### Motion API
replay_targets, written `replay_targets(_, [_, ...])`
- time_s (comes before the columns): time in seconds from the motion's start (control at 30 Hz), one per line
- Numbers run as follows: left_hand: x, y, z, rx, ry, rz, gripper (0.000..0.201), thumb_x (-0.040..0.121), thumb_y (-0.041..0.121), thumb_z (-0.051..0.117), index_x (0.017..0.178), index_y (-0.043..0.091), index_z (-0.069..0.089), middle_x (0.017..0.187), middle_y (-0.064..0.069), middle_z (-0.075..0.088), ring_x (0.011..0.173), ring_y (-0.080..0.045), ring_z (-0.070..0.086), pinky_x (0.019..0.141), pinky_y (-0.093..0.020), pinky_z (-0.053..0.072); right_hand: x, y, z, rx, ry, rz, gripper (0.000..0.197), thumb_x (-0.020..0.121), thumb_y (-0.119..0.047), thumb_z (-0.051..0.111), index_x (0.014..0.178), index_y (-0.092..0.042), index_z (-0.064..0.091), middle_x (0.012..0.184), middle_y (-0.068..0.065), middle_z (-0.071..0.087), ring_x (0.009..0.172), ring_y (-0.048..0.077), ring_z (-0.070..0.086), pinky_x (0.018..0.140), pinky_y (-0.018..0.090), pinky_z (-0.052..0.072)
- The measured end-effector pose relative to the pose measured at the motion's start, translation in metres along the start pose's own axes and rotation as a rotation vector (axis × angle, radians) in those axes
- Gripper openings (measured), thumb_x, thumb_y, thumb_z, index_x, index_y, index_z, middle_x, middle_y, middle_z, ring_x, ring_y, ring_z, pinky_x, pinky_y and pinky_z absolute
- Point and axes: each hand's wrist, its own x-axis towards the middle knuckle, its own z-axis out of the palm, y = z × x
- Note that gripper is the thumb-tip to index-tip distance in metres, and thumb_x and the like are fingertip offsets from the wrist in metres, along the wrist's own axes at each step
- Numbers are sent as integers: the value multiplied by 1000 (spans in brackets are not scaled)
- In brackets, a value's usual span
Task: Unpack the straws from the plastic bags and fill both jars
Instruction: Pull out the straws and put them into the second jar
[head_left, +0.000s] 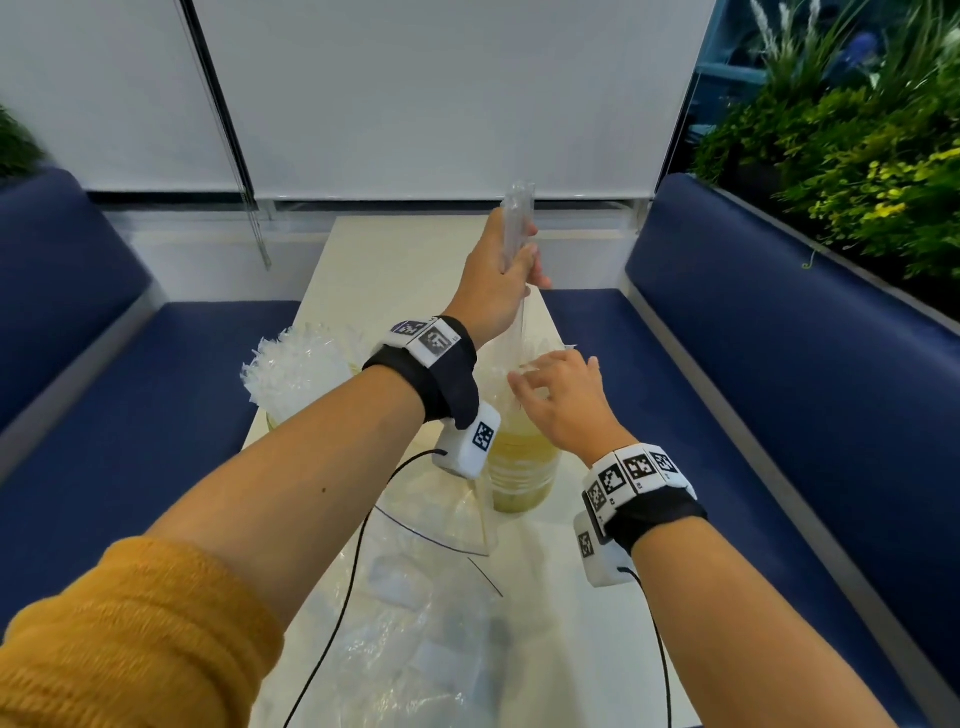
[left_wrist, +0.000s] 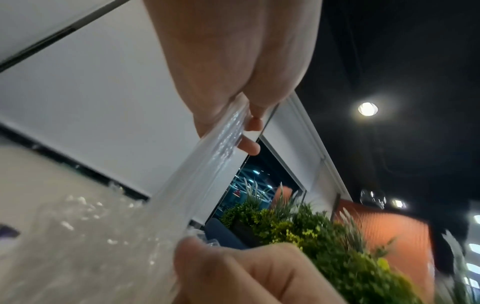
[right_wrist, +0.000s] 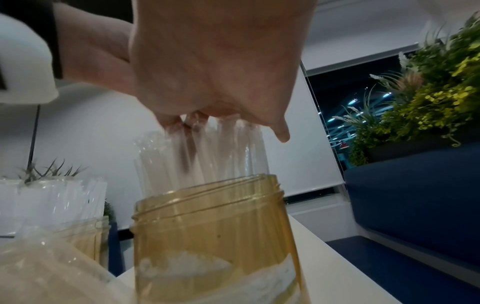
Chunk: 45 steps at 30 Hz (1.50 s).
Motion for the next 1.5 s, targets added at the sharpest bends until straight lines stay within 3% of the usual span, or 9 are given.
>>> replay_targets(0.13, [1, 3, -3, -112, 64, -54, 13, 107, 15, 41, 119, 14, 45, 79, 0, 55, 79, -19, 70, 73, -35, 52, 1, -1, 7, 74, 95, 52, 42, 96, -37, 54, 63, -15, 68, 81, -4, 67, 102, 16, 50, 114, 62, 21])
replay_targets(0.23, [3, 13, -6, -241, 96, -60, 11, 107, 11, 40, 118, 12, 44, 80, -3, 52, 80, -23, 65, 67, -26, 52, 1, -9, 3, 116, 130, 122, 18, 86, -37, 66, 85, -20, 57, 84, -8, 56, 94, 14, 46, 112, 53, 29])
replay_targets(0.3, [4, 16, -7, -279, 84, -57, 13, 107, 10, 39, 120, 11, 43, 82, -5, 51, 80, -23, 63, 66, -23, 52, 0, -11, -1, 207, 106, 188, 32, 83, -35, 70, 101, -24, 46, 89, -12, 51, 88, 6, 39, 114, 49, 28])
replay_targets(0.43, [3, 12, -6, -255, 49, -82, 16, 107, 13, 40, 123, 11, 42, 82, -5, 50, 81, -24, 63, 69, -28, 51, 2, -8, -1, 200, 93, 224, 36, 81, -43, 73, 101, -26, 49, 93, -14, 53, 99, 10, 48, 121, 50, 17])
replay_targets(0.63, [1, 1, -2, -105, 35, -51, 17, 107, 18, 42, 122, 11, 44, 83, -3, 56, 77, -20, 69, 75, -38, 53, 5, -5, 10, 157, 68, 184, 31, 80, -44, 73, 60, -33, 52, 102, -9, 67, 115, 16, 54, 118, 60, 12])
replay_targets(0.8, [0, 1, -4, -285, 36, -124, 8, 107, 16, 43, 115, 13, 45, 84, -4, 58, 82, -24, 67, 72, -35, 50, 1, -6, 9, 245, 30, 154, 21, 80, -40, 76, 76, -22, 65, 111, 0, 59, 133, 21, 37, 103, 25, 26])
replay_targets(1.03, [-3, -13, -4, -134, -1, -44, 25, 108, 19, 40, 130, 6, 42, 84, -3, 59, 84, -22, 72, 81, -42, 58, 8, -1, 8, 289, -70, 150, 31, 67, -70, 65, 60, -40, 69, 116, 3, 64, 130, 17, 39, 111, 50, 34])
replay_targets(1.3, [8, -15, -16, -87, -52, -23, 39, 107, 16, 42, 144, 6, 35, 102, -7, 54, 84, -22, 71, 72, -29, 57, 1, -11, -3, 180, -72, 56, 28, 84, -47, 73, 81, -19, 76, 135, -4, 61, 140, 15, 34, 105, 26, 23])
replay_targets(1.5, [-15, -38, 4, -6, -150, 16, 30, 106, 9, 43, 135, -1, 43, 103, -17, 59, 90, -33, 69, 75, -17, 53, 0, -7, -3, 138, -48, -5, 32, 85, -54, 68, 80, -22, 70, 104, -5, 69, 125, 15, 48, 100, 29, 35])
